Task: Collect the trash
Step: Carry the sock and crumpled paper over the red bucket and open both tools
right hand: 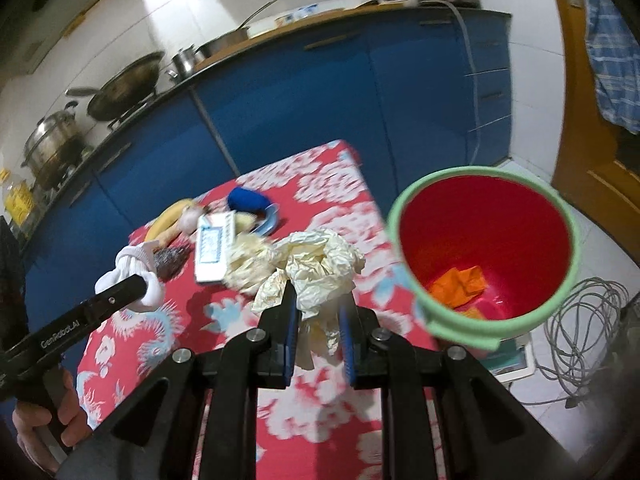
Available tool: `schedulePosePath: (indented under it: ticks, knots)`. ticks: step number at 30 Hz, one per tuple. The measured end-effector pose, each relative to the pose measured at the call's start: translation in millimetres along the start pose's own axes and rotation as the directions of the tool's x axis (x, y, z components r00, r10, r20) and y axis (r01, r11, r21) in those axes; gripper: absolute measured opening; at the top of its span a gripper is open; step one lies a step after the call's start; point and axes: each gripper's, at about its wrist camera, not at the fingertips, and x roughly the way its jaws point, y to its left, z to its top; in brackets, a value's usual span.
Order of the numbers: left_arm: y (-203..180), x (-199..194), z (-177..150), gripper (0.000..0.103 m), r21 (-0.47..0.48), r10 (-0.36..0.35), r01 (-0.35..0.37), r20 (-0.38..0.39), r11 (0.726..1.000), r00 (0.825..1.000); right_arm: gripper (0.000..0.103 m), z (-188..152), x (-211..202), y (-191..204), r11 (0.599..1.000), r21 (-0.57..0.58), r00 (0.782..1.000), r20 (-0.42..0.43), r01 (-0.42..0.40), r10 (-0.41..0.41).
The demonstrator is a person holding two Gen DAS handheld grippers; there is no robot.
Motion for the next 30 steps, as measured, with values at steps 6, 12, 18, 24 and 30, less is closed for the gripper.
schedulePosePath:
  ticks: [6, 12, 18, 24, 30]
  knots:
    - [-30, 11, 9, 0.031, 0.052, -0.039, 0.039, -0.009, 0.998, 0.999, 0.022, 7, -7, -31, 0.998, 0.047, 0.999, 0.020, 0.050, -0.051]
    - [-58, 24, 13, 0.031, 0.103, -0.065, 0.067, -0.023, 0.992, 0.998, 0.022, 10, -5, -60, 0.991, 0.092, 0.995, 0.022, 0.100, -0.102]
    - [-83, 40, 14, 0.031, 0.146, -0.088, 0.094, -0.047, 0.985, 0.995, 0.025, 10, 5, -88, 0.979, 0.135, 0.988, 0.001, 0.151, -0.152]
    - [-103, 54, 17, 0.031, 0.176, -0.100, 0.110, -0.064, 0.978, 0.993, 0.027, 11, 15, -109, 0.970, 0.170, 0.985, -0.024, 0.173, -0.171]
    - [-124, 68, 16, 0.031, 0.200, -0.115, 0.130, -0.086, 0.971, 0.990, 0.039, 9, 22, -124, 0.964, 0.194, 0.983, -0.038, 0.184, -0.180]
